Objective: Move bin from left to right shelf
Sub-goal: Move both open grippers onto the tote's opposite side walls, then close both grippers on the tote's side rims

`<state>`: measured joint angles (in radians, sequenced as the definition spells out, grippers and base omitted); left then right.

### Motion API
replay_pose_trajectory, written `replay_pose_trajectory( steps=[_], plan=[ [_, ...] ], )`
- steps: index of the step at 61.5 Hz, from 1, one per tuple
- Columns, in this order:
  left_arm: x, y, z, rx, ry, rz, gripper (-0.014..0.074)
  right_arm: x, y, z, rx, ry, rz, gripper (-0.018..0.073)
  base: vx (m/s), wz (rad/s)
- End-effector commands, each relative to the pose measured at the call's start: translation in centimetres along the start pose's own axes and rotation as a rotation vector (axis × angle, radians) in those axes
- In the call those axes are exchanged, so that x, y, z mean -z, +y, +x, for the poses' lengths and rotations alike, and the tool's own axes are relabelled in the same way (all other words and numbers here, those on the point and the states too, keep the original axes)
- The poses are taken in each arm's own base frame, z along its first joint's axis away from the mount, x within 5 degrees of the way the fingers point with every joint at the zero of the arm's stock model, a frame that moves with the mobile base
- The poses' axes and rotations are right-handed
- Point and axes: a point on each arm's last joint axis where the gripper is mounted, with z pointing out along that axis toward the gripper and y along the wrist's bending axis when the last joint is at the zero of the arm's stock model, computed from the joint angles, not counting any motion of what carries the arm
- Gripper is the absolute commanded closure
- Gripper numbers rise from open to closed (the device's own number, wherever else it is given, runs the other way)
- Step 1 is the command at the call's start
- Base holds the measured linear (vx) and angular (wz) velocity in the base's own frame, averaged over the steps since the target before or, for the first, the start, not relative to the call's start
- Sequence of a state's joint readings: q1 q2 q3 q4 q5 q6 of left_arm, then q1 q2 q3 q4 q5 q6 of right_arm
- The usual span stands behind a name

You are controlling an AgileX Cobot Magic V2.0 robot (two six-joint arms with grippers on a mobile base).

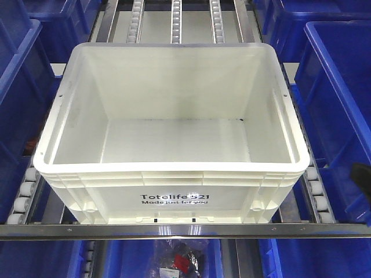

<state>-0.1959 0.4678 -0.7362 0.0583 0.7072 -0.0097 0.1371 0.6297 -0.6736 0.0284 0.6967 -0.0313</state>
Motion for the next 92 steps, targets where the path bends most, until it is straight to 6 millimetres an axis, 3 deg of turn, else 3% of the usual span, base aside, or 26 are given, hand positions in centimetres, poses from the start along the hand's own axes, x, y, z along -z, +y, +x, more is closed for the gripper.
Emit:
replay_pose_trajectory(
  steps=[1,16,30,43,54,70,92],
  plan=[
    [-0.3,-0.5,-2.6,-0.031,-0.051,0.060,0.0089,-0.1,0.7,-2.6,0.053,-0.020,-0.041,-0.0078,0.00,0.00],
    [-4.5,-1.7,-4.9,-0.084,0.104,0.116,0.0089,-3.6,2.3,-6.5,0.120,0.199,-0.060,-0.0062,0.00,0.00],
    [-11.0,-2.6,-5.7,-0.026,0.291,0.108,0.0089,-7.1,2.8,-9.7,0.052,0.286,-0.022,-0.0048,0.00,0.00],
    [-16.7,-3.2,-6.0,0.068,0.424,0.057,0.0089,-10.1,3.3,-11.2,0.011,0.319,-0.014,-0.0032,0.00,0.00],
    [-20.2,-3.5,-6.6,0.094,0.481,0.012,0.0089,-12.3,3.7,-11.6,0.001,0.347,-0.009,-0.0032,0.00,0.00],
    [-23.6,-3.8,-7.7,0.083,0.562,-0.012,0.0089,-15.6,3.7,-12.6,-0.055,0.386,0.013,-0.0032,0.00,0.00],
    [-27.0,-2.7,-7.0,0.110,0.638,-0.087,0.0089,-18.8,4.1,-13.9,-0.033,0.475,0.037,-0.0032,0.00,0.00]
  ],
)
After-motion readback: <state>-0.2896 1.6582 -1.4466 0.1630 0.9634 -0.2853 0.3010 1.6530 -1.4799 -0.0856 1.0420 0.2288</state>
